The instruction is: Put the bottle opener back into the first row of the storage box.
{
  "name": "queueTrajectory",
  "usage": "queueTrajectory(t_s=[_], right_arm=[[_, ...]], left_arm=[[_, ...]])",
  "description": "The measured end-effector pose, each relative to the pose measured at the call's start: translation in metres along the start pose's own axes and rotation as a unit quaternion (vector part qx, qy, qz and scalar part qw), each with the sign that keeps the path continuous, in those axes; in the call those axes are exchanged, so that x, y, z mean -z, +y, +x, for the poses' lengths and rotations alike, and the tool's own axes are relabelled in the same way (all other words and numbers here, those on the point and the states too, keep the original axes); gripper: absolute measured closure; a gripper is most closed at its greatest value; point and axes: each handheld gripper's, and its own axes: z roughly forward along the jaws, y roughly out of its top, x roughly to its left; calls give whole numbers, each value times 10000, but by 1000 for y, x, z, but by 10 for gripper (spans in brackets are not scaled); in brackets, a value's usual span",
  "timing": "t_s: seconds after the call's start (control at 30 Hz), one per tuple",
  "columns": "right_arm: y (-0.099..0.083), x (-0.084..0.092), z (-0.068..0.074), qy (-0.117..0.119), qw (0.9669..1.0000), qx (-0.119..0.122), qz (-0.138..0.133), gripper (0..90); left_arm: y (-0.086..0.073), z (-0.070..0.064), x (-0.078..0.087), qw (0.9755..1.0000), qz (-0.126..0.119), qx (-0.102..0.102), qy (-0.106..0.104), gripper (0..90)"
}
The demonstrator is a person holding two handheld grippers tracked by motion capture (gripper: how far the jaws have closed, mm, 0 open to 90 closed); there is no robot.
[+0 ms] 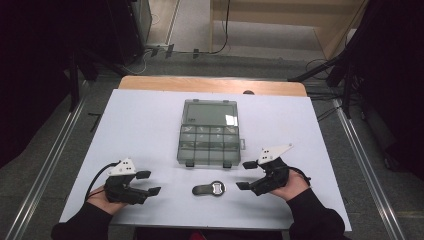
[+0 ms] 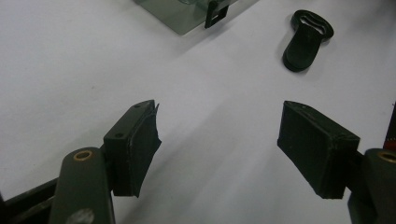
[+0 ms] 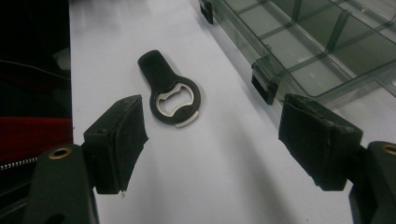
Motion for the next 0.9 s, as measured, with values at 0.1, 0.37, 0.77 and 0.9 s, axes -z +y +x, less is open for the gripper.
queueTrajectory(t_s=[0.1,0.37,0.77,0.9], right_arm=[[3,-2,1,25,10000,54,33,239],[10,-9,3,159,9997,172,76,238],[23,-23,8,491,9974,460,256,239],[26,-28,9,563,9964,565,283,239]], left_arm=[[0,0,0,10000,21,-8,-9,284],[0,0,0,10000,5,-8,2,284],[0,0,0,10000,3,-18,13,284],[0,-1,0,10000,4,-21,14,284]])
